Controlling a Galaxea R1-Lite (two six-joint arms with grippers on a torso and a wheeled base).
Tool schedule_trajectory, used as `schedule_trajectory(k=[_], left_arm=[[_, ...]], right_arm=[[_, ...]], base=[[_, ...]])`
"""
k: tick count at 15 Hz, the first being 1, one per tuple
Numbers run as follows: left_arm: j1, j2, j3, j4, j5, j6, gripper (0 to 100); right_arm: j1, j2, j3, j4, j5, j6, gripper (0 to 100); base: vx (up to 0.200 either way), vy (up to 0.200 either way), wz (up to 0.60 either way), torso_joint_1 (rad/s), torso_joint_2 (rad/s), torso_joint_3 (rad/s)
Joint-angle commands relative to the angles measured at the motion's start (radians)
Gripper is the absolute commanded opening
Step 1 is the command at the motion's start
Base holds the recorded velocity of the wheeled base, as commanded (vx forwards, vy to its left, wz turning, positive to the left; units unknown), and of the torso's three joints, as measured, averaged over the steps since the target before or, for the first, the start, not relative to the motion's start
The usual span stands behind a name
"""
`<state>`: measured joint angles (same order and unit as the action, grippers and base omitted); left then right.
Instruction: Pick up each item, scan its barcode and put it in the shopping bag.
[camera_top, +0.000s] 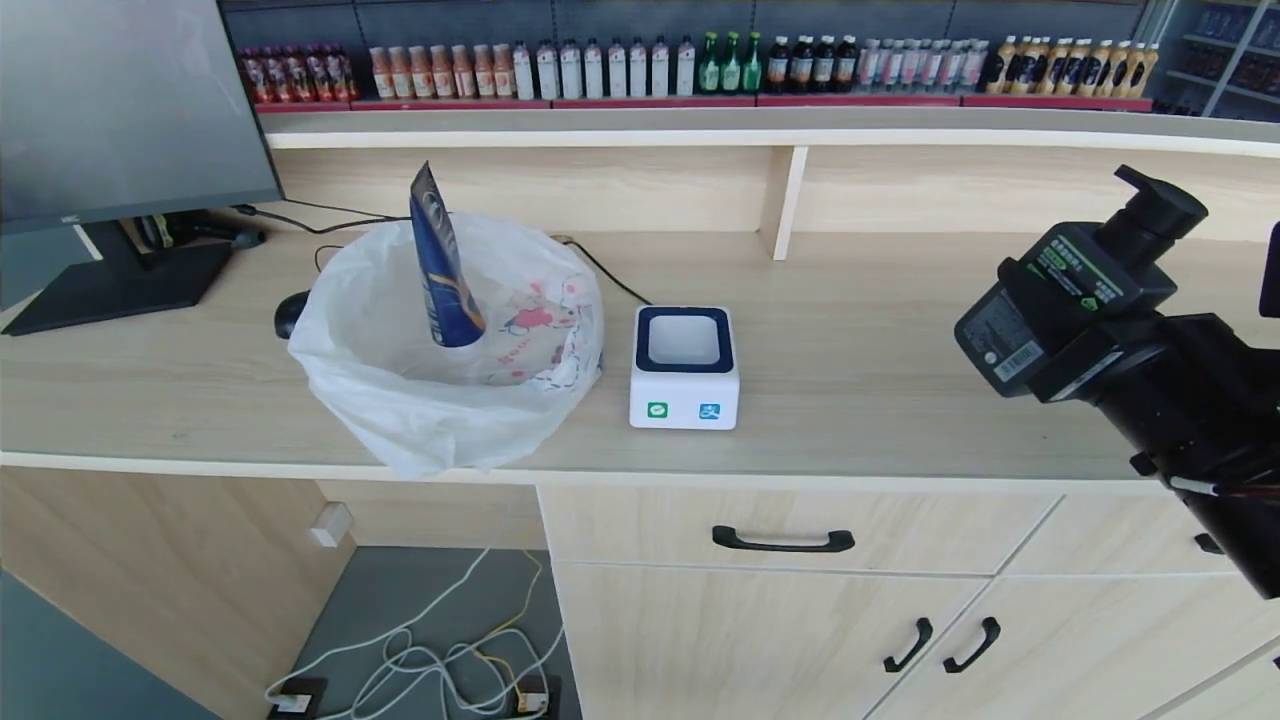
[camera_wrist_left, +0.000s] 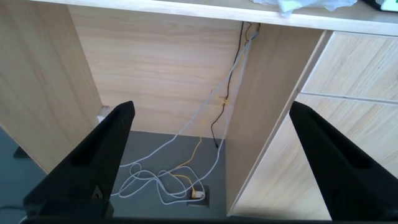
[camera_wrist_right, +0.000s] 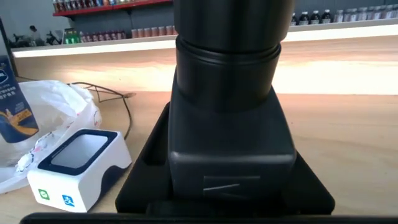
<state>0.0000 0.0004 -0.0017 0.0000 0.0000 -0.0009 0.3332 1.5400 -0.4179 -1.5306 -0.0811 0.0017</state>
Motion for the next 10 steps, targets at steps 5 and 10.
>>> schedule_trajectory(k=[5,10], left_arm=[[0.0,0.0,0.0,0.0,0.0,-0.001,100],[0.0,0.0,0.0,0.0,0.0,0.001,100]], right_arm=[[0.001,0.012,-0.025,0.006,0.001,0.0,0],[0.009,0.015,-0.078,0.04,0.034,-0.062,0]], base=[[0.0,0.2,0.0,0.004,0.0,0.005],[0.0,0.04,0.0,0.0,0.0,0.0]])
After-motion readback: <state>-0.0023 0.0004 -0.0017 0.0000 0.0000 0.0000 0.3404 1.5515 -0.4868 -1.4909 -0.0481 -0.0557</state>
